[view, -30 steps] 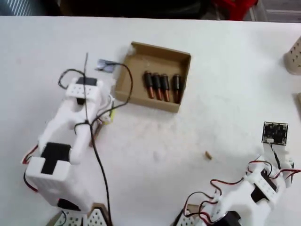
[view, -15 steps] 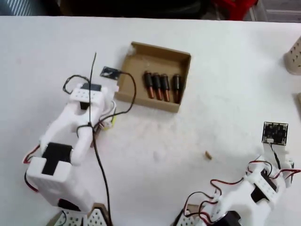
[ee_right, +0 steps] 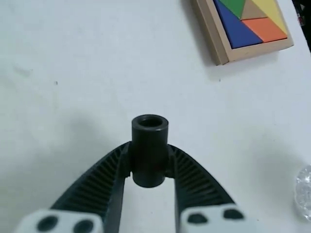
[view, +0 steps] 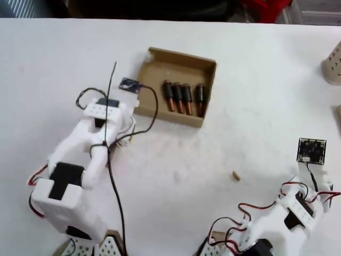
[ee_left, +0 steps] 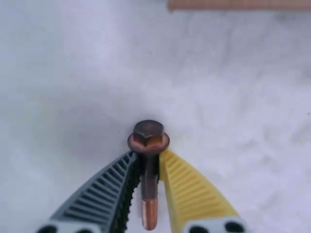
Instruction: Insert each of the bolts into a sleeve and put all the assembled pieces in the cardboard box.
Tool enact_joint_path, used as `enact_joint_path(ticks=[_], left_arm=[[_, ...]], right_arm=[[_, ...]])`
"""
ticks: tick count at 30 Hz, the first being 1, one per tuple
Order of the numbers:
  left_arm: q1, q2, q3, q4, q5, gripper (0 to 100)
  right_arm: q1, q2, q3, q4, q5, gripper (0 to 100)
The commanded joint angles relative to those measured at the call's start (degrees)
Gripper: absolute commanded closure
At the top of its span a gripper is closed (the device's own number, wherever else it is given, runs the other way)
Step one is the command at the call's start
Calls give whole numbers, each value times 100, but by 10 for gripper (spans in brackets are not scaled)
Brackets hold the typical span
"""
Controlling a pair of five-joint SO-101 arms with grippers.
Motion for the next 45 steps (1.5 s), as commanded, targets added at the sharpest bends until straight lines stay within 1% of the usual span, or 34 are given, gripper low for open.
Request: enact_joint_path(ticks=[1,4,7,12,14,17,22,26,30,34,39,42,45], left_arm=[[-470,-110,-9,-545,290,954],[-778,-110,-18,-923,651,954],[-945,-110,-9,-1143,642,954],[-1024,-119,9,-1284,642,956],[-1033,-136,105,-1433,642,979],[-1024,-532,571,-1934,642,978],[-1015,-1578,1767,-2998,642,976],[-1024,-1895,2198,-3429,642,976],[-1024,-1895,2189,-3473,642,976],[-1103,-1895,2242,-3798,677,977],[-1332,-1903,2224,-3824,686,978],[-1446,-1930,2215,-3824,686,978],[-1481,-1938,2224,-3824,686,978]], right_arm=[[-303,-154,-9,-13,-26,981],[-637,-198,35,242,-607,981],[-1042,-198,35,382,-1152,981],[-1851,-198,26,505,-1582,981],[-2246,-198,26,505,-1785,981],[-2862,-207,18,505,-2277,981],[-3697,-207,9,462,-3279,981],[-4154,-479,9,453,-3815,981],[-4426,-1262,26,497,-4158,981],[-4892,-2202,53,725,-4492,982],[-6018,-3099,53,1182,-4598,982],[-6624,-3301,53,1138,-4598,982],[-7108,-3292,114,725,-4598,982]])
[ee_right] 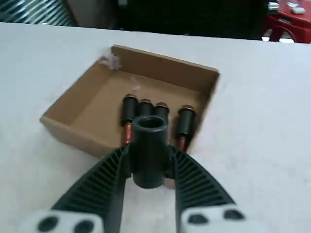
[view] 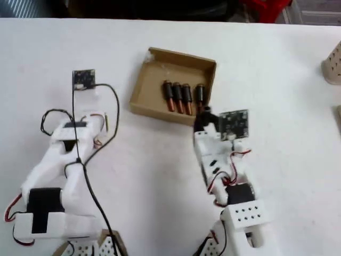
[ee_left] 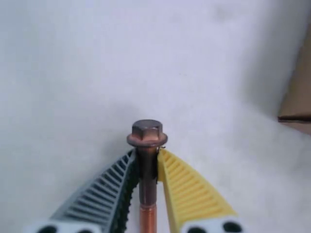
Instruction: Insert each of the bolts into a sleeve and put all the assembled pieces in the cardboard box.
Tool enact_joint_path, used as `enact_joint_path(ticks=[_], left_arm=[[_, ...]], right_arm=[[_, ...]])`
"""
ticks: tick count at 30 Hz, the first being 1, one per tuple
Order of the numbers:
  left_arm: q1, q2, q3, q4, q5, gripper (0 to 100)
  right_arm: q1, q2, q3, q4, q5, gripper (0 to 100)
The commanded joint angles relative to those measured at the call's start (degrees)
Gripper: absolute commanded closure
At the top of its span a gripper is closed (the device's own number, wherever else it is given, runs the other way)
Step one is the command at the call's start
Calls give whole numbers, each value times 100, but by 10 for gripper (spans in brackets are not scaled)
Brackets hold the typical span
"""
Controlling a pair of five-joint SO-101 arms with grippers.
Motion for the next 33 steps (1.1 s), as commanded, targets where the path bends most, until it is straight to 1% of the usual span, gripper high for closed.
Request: enact_joint_path(ticks=[1,6,8,21,24,28,33], left_arm=[[-110,-391,-44,-158,53,978],[-110,-391,-44,-158,53,978],[-110,-400,-44,-158,53,978],[-119,-400,-44,-158,53,978],[-119,-400,-44,-158,53,978],[-119,-400,-44,-158,53,978],[-119,-391,-44,-158,53,978]], right_arm=[[-558,-180,105,-611,-53,982],[-1059,-180,844,-2554,-18,982],[-1130,-180,1037,-3064,-18,982],[-1174,-180,1081,-3213,-18,982],[-1174,-66,1081,-3424,-18,982],[-1138,804,897,-4084,-18,982],[-1138,2712,308,-5103,-18,982]])
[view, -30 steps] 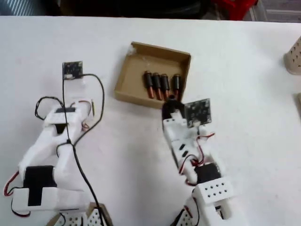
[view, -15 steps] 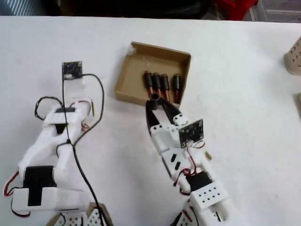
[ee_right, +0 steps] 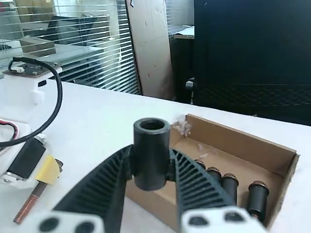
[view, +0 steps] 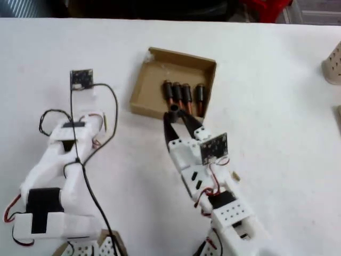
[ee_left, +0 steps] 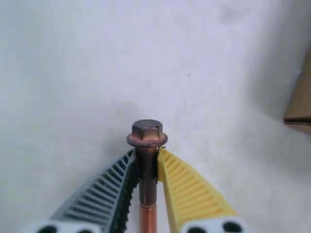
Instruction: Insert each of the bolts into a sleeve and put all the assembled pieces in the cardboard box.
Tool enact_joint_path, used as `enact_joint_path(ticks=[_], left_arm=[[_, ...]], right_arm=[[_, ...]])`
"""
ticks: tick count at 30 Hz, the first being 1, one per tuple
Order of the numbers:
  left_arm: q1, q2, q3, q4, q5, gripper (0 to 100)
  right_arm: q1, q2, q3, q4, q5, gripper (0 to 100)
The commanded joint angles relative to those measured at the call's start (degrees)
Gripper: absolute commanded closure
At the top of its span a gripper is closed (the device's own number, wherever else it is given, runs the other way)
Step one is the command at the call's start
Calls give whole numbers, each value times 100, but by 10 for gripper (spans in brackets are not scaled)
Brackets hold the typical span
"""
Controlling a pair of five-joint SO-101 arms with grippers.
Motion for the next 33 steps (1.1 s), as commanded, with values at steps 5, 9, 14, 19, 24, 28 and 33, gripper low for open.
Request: enact_joint_path(ticks=[5,9,14,19,24,28,33], left_arm=[[-66,-365,-35,-246,35,978],[-66,-356,-35,-316,26,978],[-57,-356,-35,-325,9,978],[-48,-356,79,-598,9,978],[-40,-356,211,-879,26,978],[-31,-356,211,-879,18,978],[-31,-356,211,-888,26,978]], right_arm=[[-163,2695,-1002,-1982,-18,982],[-488,3785,-1222,-2712,-18,982],[-734,4787,-1257,-3521,-18,982],[-673,5288,-1081,-3855,-18,982],[-681,5297,-492,-4365,-18,982],[-681,5297,132,-4734,-18,982],[-532,5341,527,-5033,-35,982]])
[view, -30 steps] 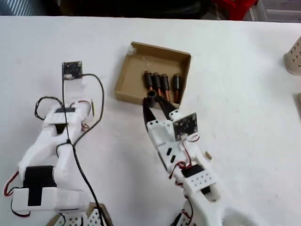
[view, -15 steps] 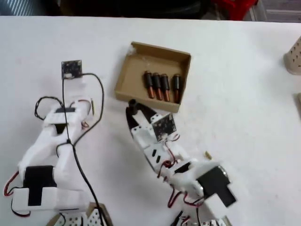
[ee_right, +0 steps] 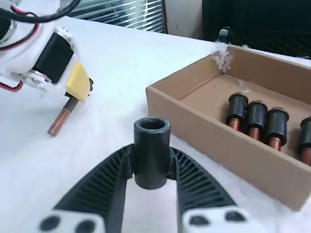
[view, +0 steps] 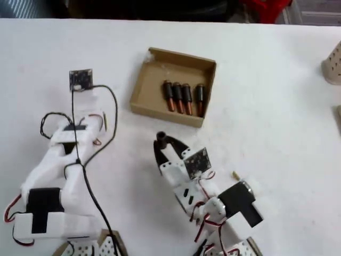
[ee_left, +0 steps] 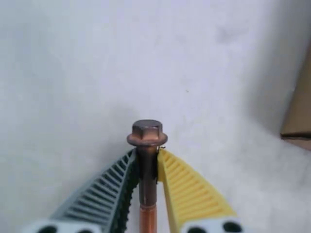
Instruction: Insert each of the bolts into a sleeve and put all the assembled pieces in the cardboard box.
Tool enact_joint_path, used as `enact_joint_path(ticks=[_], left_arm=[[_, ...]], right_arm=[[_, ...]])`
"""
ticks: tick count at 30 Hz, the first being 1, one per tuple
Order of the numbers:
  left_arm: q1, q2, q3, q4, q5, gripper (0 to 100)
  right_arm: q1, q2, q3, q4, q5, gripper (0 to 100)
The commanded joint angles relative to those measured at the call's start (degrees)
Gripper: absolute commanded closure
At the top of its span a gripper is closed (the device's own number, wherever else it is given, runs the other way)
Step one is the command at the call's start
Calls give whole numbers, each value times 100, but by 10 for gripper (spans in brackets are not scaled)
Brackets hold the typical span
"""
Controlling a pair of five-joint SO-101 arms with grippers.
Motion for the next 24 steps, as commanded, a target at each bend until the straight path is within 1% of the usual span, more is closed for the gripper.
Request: enact_joint_path(ticks=[1,7,11,19,24], left_arm=[[-31,-356,-44,-176,53,977],[-31,-418,-88,-193,53,978],[-40,-831,167,-774,62,978],[-13,-2167,1679,-2690,62,978],[470,-2721,2752,-3965,62,978]], right_arm=[[198,-4,114,-110,-44,982],[101,13,123,-110,-53,982],[75,13,123,-110,-62,982],[57,22,114,-110,-62,982],[57,22,114,-110,-62,982]])
